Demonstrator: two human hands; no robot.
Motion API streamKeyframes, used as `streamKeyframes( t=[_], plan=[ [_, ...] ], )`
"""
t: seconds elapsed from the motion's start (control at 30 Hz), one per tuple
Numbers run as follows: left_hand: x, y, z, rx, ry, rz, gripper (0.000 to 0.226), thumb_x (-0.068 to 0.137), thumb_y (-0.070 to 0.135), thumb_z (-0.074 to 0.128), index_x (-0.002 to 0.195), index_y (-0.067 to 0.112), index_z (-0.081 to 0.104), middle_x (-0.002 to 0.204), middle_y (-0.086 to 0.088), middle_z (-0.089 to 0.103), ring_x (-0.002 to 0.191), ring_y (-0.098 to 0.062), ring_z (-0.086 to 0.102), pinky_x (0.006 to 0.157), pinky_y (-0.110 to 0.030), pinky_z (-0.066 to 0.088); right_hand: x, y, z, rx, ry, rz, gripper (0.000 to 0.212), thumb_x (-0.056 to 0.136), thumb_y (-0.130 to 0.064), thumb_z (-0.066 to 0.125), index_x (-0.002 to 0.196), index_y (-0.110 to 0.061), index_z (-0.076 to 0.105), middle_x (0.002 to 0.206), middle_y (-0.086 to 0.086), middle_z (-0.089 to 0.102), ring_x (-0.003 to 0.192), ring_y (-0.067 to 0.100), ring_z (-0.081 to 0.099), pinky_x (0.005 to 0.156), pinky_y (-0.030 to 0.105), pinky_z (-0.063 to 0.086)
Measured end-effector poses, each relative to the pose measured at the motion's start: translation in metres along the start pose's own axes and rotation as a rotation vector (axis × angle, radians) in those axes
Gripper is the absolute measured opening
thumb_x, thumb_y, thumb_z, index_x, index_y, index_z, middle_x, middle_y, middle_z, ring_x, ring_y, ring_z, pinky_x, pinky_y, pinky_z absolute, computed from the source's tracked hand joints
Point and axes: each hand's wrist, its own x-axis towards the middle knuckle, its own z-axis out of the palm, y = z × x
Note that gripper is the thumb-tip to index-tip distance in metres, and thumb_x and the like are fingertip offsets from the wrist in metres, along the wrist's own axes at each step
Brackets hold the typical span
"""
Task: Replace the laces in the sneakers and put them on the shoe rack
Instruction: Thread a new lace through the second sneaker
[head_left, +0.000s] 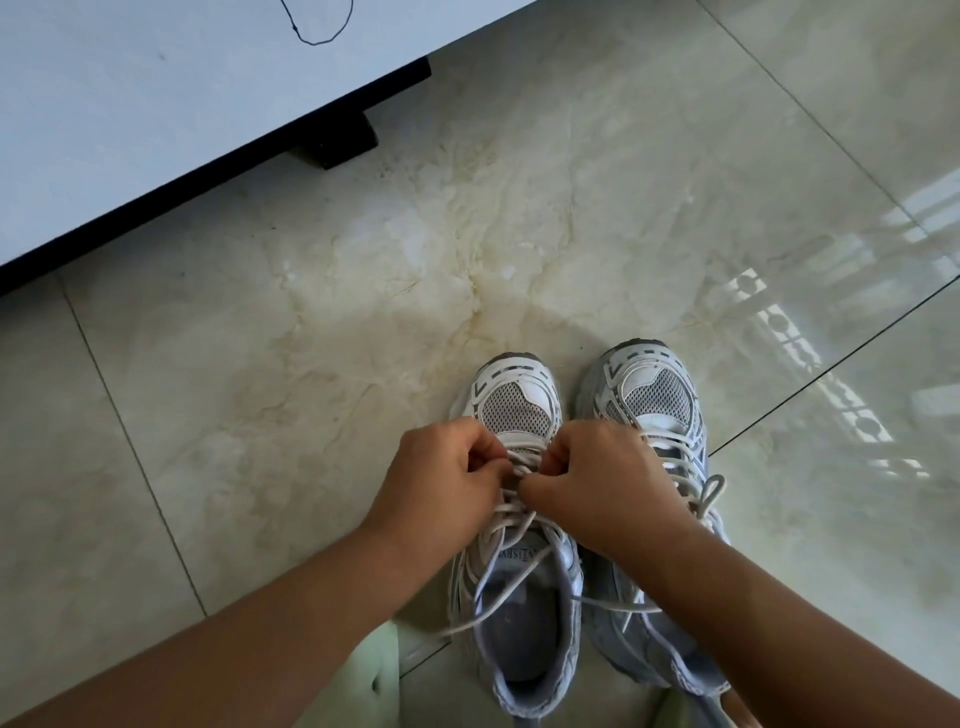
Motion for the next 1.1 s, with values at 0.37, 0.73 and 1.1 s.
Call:
streamKeyframes(
  t=[0.37, 0.73, 1.1],
  plan=[
    [-0.007, -0.029, -0.008, 0.206, 0.037, 0.349, 0.015, 0.090, 0.022, 0.051, 0.087, 0.011, 0.061, 0.086, 0.007, 0.056, 0.078, -0.005, 0.053, 0.071, -0.009, 0.041, -0.010, 0.021, 0.001, 0.055, -0.005, -0.230, 0.017, 0.081, -0.021, 0.056, 0.066, -0.022, 0.048, 0.061, -0.007, 0.050, 0.052, 0.004, 0.045, 0.051, 0.016, 0.035],
    [-0.014, -0.042, 0.000, 0.062, 0.190, 0.236, 0.014, 0.091, 0.009, 0.054, 0.081, 0.018, 0.051, 0.076, 0.015, 0.051, 0.079, 0.003, 0.051, 0.067, -0.001, 0.035, -0.019, 0.019, 0.008, -0.072, 0.161, -0.072, 0.021, 0.082, -0.033, 0.048, 0.066, -0.022, 0.040, 0.066, -0.009, 0.045, 0.056, 0.002, 0.039, 0.049, 0.021, 0.023],
    [-0.026, -0.009, -0.014, 0.142, -0.055, 0.161, 0.018, 0.070, 0.044, 0.061, 0.080, 0.030, 0.063, 0.080, 0.015, 0.052, 0.070, 0.000, 0.053, 0.059, -0.014, 0.042, -0.009, 0.012, 0.007, 0.009, 0.124, -0.406, 0.032, 0.074, -0.042, 0.043, 0.068, -0.021, 0.066, 0.076, -0.009, 0.049, 0.078, 0.012, 0.046, 0.070, 0.035, 0.042]
  ],
)
